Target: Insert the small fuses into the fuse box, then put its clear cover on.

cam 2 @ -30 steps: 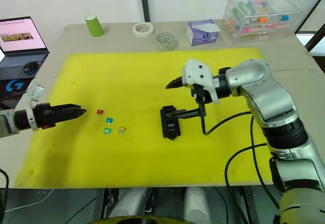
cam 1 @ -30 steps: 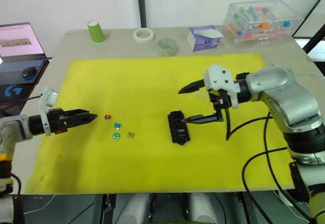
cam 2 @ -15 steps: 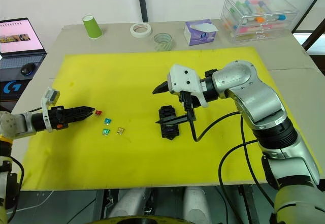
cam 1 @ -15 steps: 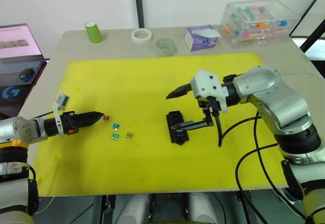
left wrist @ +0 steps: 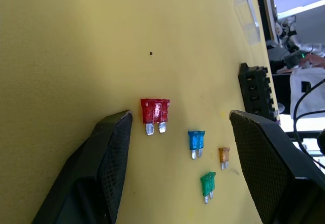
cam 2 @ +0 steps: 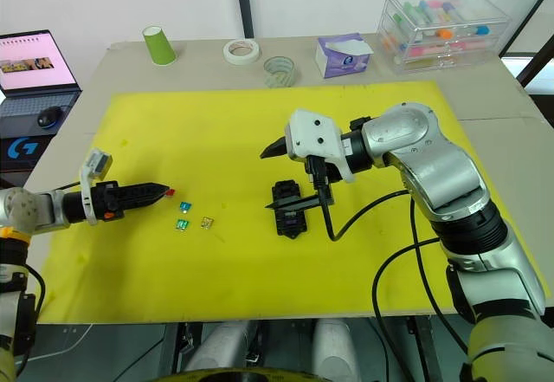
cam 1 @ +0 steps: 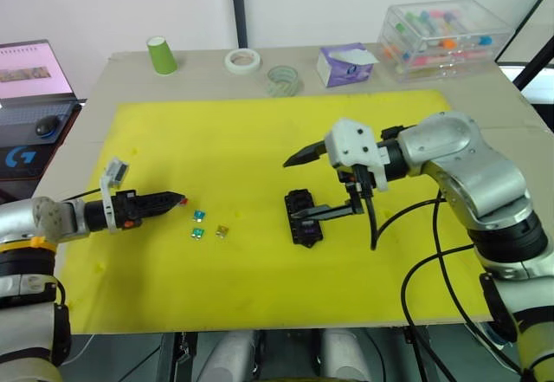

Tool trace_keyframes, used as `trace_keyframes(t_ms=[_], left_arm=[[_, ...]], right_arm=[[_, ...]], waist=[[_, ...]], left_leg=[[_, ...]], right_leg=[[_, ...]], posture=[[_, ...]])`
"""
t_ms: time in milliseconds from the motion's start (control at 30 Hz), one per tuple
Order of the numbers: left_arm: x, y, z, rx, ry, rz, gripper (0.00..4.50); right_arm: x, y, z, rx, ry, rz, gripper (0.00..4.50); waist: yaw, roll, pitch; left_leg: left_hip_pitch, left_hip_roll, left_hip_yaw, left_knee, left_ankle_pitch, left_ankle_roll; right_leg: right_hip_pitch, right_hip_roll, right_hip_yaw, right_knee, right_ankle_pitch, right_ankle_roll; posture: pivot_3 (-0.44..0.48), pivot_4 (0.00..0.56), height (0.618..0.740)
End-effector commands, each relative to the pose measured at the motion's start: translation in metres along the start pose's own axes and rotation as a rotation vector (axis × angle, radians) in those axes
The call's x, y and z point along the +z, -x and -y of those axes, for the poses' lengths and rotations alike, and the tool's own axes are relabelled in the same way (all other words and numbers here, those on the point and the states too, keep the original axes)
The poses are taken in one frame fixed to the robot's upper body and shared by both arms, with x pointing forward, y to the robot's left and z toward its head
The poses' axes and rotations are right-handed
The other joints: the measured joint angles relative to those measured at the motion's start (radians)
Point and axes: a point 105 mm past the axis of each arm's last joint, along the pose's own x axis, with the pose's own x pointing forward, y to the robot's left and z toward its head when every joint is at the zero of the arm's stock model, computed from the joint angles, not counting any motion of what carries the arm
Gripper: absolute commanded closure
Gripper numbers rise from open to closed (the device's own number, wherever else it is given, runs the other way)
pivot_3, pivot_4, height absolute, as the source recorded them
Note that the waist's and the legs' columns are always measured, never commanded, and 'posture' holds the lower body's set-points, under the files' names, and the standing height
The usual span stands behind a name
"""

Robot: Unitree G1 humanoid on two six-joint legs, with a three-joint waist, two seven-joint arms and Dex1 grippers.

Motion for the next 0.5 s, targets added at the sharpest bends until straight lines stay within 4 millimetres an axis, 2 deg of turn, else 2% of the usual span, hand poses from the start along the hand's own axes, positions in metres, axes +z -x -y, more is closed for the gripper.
trace_keyframes(t_ms=[33, 133, 200, 267, 433, 500], left_arm=[[-0.0090, -0.0100, -0.0019, -0.017, 0.035, -0.038, 1.28], [-0.0099, -0.0115, -0.0019, -0.020, 0.034, -0.043, 1.28], [-0.0110, -0.0118, -0.0028, -0.017, 0.032, -0.044, 1.67], [-0.0116, -0.0116, -0.0043, -0.010, 0.030, -0.042, 2.25], [-0.0131, -0.0101, -0.0097, 0.016, 0.031, -0.039, 4.03], [-0.0137, -0.0094, -0.0113, 0.022, 0.030, -0.036, 4.03]], right_arm=[[0.0095, 0.0023, -0.0002, -0.012, 0.063, 0.001, 0.00], [0.0089, 0.0019, -0.0003, -0.013, 0.068, -0.005, 0.00], [0.0081, 0.0019, -0.0002, -0.013, 0.072, -0.010, 0.00], [0.0077, 0.0019, -0.0001, -0.013, 0.074, -0.013, 0.00], [0.0062, 0.0016, 0.0004, -0.012, 0.085, -0.024, 0.00], [0.0059, 0.0015, 0.0006, -0.009, 0.088, -0.025, 0.00]], waist=[[0.001, 0.000, 0.000], [0.001, 0.000, 0.000], [0.001, 0.000, 0.000], [0.001, 0.000, 0.000], [-0.003, 0.000, 0.000], [-0.003, 0.000, 0.000]], left_leg=[[0.000, 0.000, 0.000, 0.000, 0.000, 0.000], [0.000, 0.000, 0.000, 0.000, 0.000, 0.000], [0.000, 0.000, 0.000, 0.000, 0.000, 0.000], [0.000, 0.000, 0.000, 0.000, 0.000, 0.000], [0.000, 0.000, 0.000, 0.000, 0.000, 0.000], [0.000, 0.000, 0.000, 0.000, 0.000, 0.000]], right_leg=[[0.000, 0.000, 0.000, 0.000, 0.000, 0.000], [0.000, 0.000, 0.000, 0.000, 0.000, 0.000], [0.000, 0.000, 0.000, 0.000, 0.000, 0.000], [0.000, 0.000, 0.000, 0.000, 0.000, 0.000], [0.000, 0.000, 0.000, 0.001, 0.000, 0.000], [0.000, 0.000, 0.000, 0.001, 0.000, 0.000]], posture=[[0.000, 0.150, 0.740], [0.000, 0.150, 0.740], [0.000, 0.150, 0.740], [0.000, 0.150, 0.740], [0.000, 0.150, 0.740], [0.000, 0.150, 0.740]])
